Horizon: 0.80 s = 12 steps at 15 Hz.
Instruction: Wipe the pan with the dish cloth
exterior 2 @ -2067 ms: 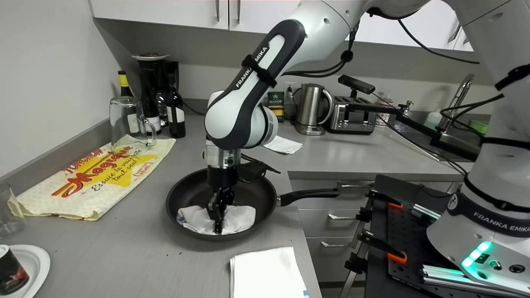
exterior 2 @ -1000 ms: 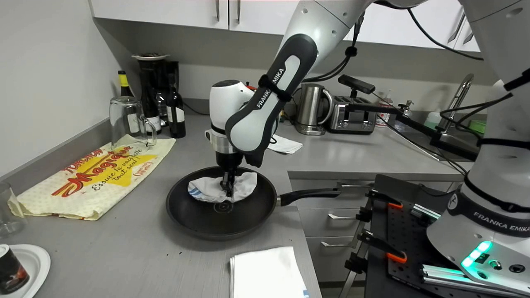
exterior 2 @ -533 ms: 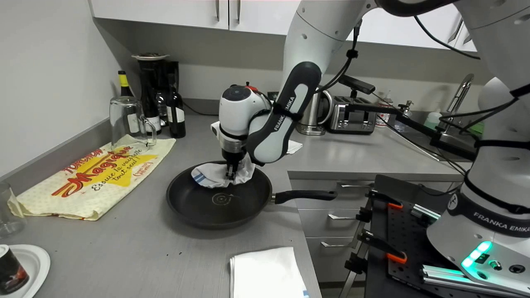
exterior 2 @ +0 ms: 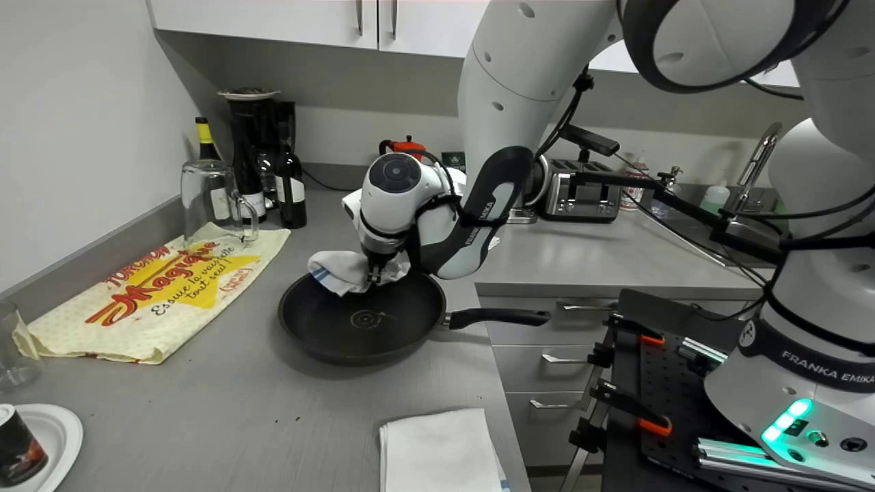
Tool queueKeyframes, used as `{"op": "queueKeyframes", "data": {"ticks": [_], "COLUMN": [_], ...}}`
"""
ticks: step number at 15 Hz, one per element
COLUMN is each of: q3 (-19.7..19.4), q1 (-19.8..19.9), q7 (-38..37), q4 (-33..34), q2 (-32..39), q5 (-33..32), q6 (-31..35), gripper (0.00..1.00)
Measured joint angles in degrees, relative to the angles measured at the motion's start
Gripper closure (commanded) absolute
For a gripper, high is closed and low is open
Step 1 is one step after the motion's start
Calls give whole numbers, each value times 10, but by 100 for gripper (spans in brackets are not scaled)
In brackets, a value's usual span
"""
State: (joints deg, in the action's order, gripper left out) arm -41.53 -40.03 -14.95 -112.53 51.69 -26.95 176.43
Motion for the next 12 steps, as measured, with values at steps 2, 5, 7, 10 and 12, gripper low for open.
{"op": "queueKeyframes", "data": {"ticks": [2,5,7,10,12], "q3": [-48,-110,-117,-89,-63], "q1": [-58,-142,-179,-208,-218], "q7": [-2,-2,2,5,4], "q4": [-19,-65,-105,-156,-177], "q2": [-5,-28,-72,-159,-220], "q5": [22,57,76,93,97], "q6": [0,-4,-20,-53,-77], "gripper": [96,96,96,96,96]}}
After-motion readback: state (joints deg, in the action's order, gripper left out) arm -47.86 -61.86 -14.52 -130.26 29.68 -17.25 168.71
